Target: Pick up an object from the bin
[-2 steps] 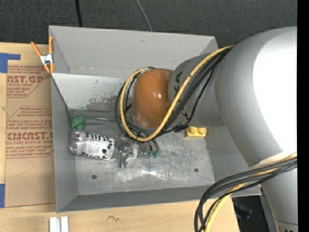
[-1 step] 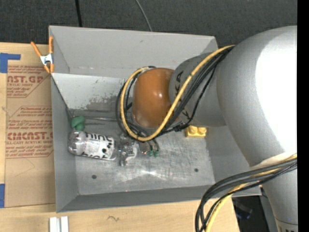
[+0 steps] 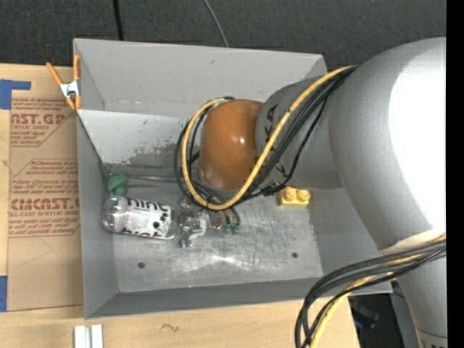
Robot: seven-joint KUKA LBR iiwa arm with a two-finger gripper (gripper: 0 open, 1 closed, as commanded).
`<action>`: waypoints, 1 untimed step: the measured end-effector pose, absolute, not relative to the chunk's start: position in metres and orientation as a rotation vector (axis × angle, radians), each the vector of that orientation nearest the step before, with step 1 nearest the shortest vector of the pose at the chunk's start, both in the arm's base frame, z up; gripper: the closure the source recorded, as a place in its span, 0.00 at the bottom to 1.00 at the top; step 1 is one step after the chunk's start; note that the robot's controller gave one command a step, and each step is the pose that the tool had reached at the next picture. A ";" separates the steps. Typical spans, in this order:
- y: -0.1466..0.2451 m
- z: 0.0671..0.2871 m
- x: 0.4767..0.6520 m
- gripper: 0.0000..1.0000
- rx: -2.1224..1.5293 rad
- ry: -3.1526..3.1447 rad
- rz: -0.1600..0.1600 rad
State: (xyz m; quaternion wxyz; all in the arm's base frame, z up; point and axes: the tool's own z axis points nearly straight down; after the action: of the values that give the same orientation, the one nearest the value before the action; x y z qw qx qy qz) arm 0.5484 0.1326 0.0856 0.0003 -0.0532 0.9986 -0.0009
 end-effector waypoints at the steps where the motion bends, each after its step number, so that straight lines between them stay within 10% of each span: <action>1: 0.133 0.095 0.547 1.00 -0.168 3.141 -0.003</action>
Offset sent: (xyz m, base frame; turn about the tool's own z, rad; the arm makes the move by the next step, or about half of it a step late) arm 0.0000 0.0001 0.0091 0.0000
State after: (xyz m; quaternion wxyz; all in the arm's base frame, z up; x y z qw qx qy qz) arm 0.5471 0.1326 0.0953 -0.0021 -0.0535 0.9986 -0.0009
